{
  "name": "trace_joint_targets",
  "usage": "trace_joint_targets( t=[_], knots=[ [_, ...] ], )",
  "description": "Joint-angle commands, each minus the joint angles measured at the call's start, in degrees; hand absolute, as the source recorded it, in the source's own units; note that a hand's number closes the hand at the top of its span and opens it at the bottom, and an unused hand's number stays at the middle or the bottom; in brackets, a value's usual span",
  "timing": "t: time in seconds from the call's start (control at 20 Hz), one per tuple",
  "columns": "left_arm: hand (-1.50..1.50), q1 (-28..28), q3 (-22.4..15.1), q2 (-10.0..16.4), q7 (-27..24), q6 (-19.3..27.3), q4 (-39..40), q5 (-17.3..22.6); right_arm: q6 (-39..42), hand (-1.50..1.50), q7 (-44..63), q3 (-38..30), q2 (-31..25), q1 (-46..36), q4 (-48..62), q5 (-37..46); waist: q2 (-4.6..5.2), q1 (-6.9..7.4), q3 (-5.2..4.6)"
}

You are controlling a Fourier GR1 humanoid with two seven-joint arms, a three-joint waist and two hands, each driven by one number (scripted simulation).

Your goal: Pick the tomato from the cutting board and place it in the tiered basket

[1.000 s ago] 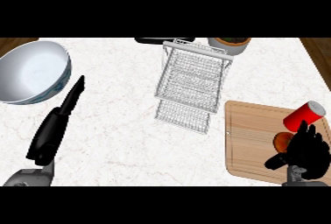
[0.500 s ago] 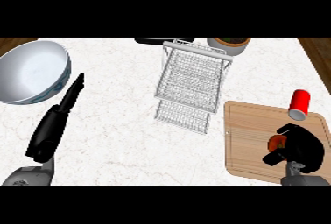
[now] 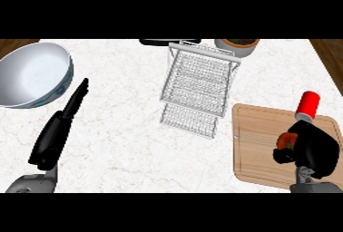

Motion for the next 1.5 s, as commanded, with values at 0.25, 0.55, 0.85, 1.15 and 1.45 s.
trace_joint_targets(
  t=[0.25, 0.55, 0.85, 1.15, 1.45],
  knots=[
    [0.0, -1.5, 0.2, -0.8, -0.3, 0.4, 1.5, -0.7, 9.5, 1.5, -30.8, -8.9, -18.6, 0.8, 2.3, -21.2, 0.3, -0.51, 0.22],
    [0.0, 1.4, 1.9, 0.3, -5.8, -0.4, 3.9, 0.0, 13.9, 1.5, -42.7, -19.2, -24.0, -1.8, 4.4, -33.5, 0.13, -0.12, 0.1],
    [0.0, 2.0, 1.2, -0.1, 1.2, -1.9, -3.7, 1.1, 23.4, 1.5, -42.8, -25.5, -23.7, -5.1, -4.2, -47.5, -0.17, -0.19, 0.09],
    [0.0, -0.1, 0.1, -1.6, 2.3, -0.7, -2.3, -1.3, 29.8, 1.5, -36.7, -27.3, -26.4, -10.8, -14.1, -52.4, -0.04, -0.13, 0.08],
    [0.0, -3.0, 3.3, 0.6, 1.3, -3.3, 0.8, 0.5, 33.0, 1.5, -24.2, -24.4, -26.0, -23.6, -17.1, -57.1, 0.08, 0.32, 0.06]
  ],
)
